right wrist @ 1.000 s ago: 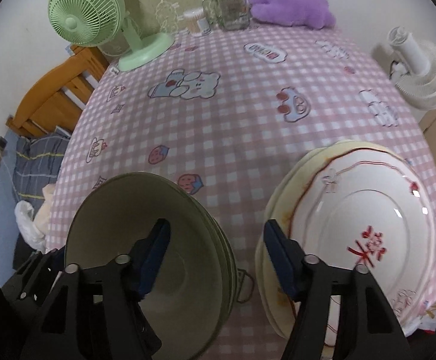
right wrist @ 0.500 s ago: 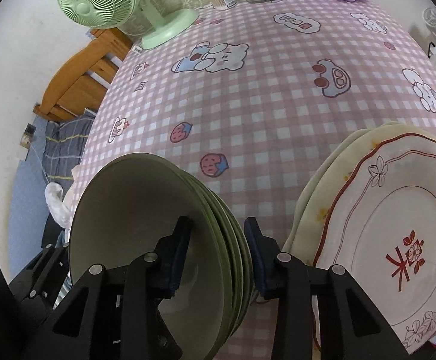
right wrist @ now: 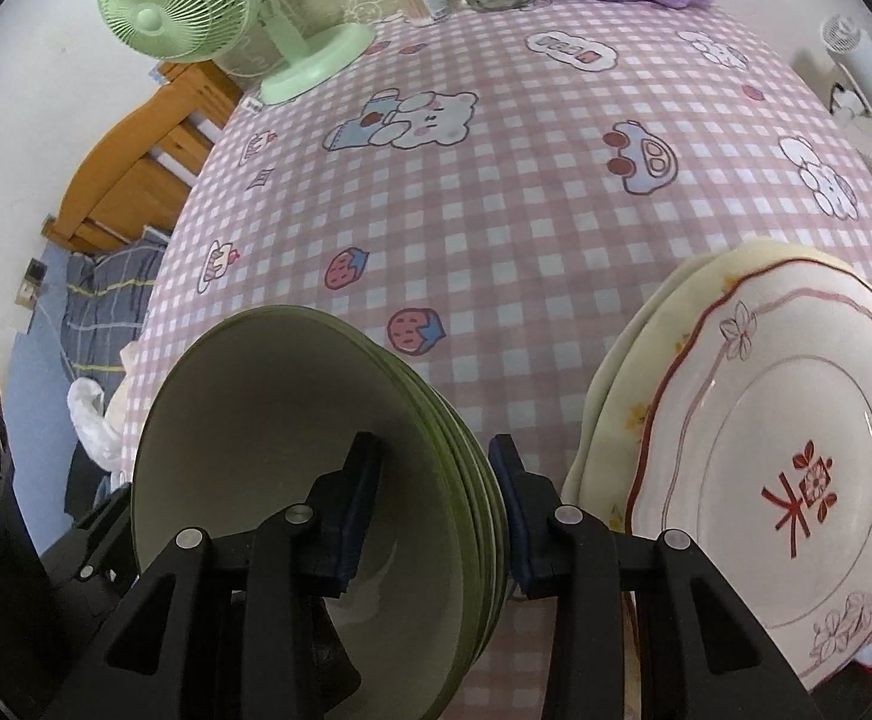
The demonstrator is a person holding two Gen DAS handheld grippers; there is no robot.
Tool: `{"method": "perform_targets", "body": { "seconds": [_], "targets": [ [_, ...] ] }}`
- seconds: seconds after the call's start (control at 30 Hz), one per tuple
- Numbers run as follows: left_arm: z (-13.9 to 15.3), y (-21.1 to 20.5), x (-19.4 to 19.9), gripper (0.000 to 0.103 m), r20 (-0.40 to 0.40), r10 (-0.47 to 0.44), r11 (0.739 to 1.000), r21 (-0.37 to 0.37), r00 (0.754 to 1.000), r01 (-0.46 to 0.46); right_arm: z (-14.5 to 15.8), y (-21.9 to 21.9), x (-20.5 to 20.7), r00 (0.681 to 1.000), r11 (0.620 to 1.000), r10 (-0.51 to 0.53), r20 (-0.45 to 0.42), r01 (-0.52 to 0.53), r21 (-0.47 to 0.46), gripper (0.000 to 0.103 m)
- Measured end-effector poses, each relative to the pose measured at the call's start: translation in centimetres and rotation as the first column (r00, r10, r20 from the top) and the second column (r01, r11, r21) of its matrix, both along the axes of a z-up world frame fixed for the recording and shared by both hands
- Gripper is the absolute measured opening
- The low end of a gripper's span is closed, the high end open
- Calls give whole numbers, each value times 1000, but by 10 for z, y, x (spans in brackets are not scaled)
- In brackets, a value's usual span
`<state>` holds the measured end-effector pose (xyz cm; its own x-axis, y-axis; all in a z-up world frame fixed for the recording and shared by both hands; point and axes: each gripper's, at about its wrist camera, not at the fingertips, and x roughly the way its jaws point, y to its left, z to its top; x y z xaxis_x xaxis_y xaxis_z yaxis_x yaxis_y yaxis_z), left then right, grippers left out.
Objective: Organize plates and bowls
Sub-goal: 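Lift the nested bowl stack with both grippers and carry it over the plates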
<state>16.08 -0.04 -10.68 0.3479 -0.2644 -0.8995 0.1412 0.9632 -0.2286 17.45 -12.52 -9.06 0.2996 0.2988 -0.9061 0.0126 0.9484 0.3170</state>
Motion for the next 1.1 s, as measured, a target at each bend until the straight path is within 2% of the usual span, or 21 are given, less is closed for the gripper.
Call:
{"method": "perform_targets", "body": {
  "seconds": [0.1,0.5,0.63,1.1],
  "targets": [
    [0,1,0,62,1,-20,999,-39,1000,21,1,1,-1,1000,1000,-20,-2,20,-13,40],
    [0,15,-2,61,-15,-60,992,-115,998,58,12,14,-10,998,994,-69,16,70,-83,41],
    [11,22,-6,61,5,-78,990,-114,997,78,20,21,-14,996,993,-83,30,85,-85,41],
    [63,31,-13,61,99,-85,990,-100,991,95,75,32,-27,985,990,-119,127,127,-63,41]
  ]
}}
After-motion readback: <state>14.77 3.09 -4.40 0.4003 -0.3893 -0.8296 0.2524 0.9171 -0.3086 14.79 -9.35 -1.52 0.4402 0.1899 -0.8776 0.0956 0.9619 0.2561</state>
